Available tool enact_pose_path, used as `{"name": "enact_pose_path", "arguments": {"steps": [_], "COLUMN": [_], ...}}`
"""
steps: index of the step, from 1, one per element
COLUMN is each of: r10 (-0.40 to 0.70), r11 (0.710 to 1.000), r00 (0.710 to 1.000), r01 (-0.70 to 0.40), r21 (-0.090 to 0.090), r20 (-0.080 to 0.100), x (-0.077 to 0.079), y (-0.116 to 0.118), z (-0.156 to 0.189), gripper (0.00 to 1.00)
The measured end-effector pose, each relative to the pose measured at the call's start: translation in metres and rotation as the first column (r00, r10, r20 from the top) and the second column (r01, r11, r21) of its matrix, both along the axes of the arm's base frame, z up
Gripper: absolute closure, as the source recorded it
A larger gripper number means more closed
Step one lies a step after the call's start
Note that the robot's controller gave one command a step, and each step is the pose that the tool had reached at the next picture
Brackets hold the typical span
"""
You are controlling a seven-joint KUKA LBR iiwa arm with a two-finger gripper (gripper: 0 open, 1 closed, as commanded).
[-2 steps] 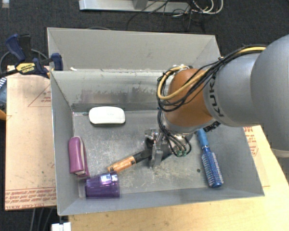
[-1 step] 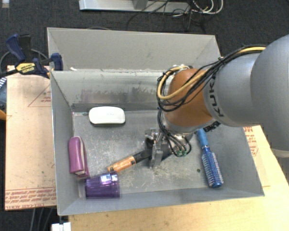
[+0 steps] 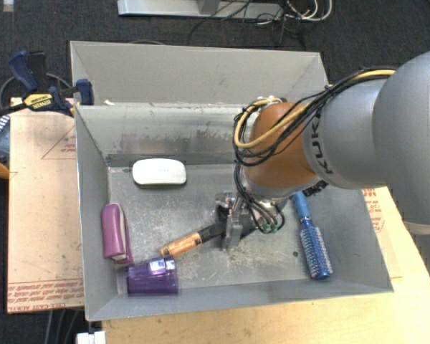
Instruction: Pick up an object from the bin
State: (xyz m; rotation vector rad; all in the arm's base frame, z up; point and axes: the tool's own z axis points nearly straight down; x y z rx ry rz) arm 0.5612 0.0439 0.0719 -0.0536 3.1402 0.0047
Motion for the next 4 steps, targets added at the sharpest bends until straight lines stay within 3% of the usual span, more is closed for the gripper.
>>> {"name": "enact_pose_path", "arguments": {"steps": [1,2,3,4], "r10": [-0.014,0.013,0.03,0.03], "r11": [1.0,1.0,1.0,1.0], "r00": [1.0,1.0,1.0,1.0], "r01": [0.014,-0.013,-0.03,-0.03], "r21": [0.0,0.0,0.001,0.001], "r20": [-0.003,0.0,0.0,0.0], "x": [0.003,0.005,0.006,0.006], "y": [0.007,-0.001,-0.006,-0.006], "z": [0.082,0.096,0.072,0.072], "gripper": [1.0,1.0,1.0,1.0]}}
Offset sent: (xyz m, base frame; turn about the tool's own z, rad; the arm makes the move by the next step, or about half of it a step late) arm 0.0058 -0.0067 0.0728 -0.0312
